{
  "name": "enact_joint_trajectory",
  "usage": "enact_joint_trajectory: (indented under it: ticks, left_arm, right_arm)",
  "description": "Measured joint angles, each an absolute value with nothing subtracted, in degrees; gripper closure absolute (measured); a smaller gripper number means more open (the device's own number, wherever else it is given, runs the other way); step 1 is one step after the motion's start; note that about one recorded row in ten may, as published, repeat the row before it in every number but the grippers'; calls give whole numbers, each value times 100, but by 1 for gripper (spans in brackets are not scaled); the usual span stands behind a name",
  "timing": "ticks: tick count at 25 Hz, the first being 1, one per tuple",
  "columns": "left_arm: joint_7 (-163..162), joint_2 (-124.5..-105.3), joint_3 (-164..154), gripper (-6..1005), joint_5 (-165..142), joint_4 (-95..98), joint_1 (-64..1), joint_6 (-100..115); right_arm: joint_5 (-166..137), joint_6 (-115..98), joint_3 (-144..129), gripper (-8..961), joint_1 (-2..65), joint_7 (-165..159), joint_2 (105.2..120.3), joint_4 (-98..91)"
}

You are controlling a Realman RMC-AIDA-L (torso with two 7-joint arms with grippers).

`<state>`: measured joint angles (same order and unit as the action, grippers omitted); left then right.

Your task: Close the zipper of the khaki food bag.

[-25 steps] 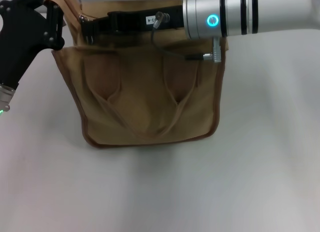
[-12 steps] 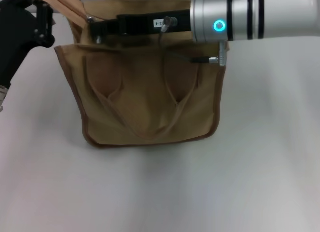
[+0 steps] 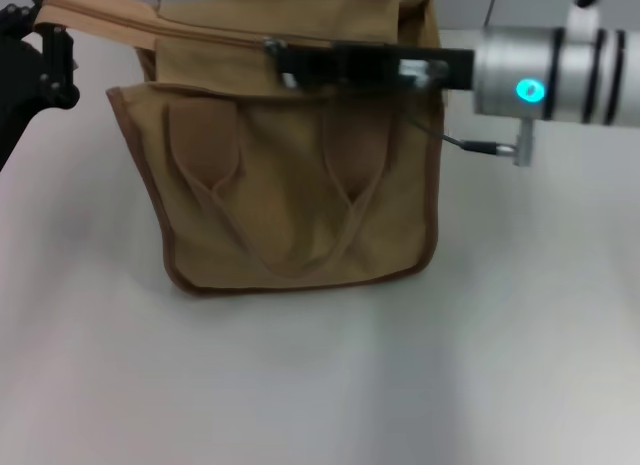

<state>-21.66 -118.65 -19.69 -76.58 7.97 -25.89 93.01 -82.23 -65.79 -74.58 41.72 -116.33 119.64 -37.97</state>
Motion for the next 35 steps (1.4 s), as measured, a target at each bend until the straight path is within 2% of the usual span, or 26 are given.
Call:
enact_joint_trajectory:
  ticks: [9, 19, 26, 29, 35]
  left_arm:
    - [-2170, -11863, -1871, 971, -7657, 806, -2514, 9003]
    - [-2180, -11866, -1874, 970, -7668, 772, -2456, 9005]
    - [-2180, -11885, -1947, 970, -7693, 744, -2464, 8998]
    - [-2174, -11880, -1950, 969, -7698, 677, -2461, 8965]
    - [-2160, -11875, -1958, 969, -7700, 668, -2444, 8943]
  right_arm:
    - [-8218, -7109, -6845, 949, 3240, -11158, 11936, -4100]
    - [-8188, -8030, -6312, 949, 2980, -10315, 11926, -4005]
    - [-7983, -8698, -5813, 860, 2847, -9160, 11918, -3530]
    - [-7995, -9386, -5537, 822, 2625, -7956, 11865, -3223]
    - [-8188, -10136, -5524, 548, 2209, -6615, 11767, -3042]
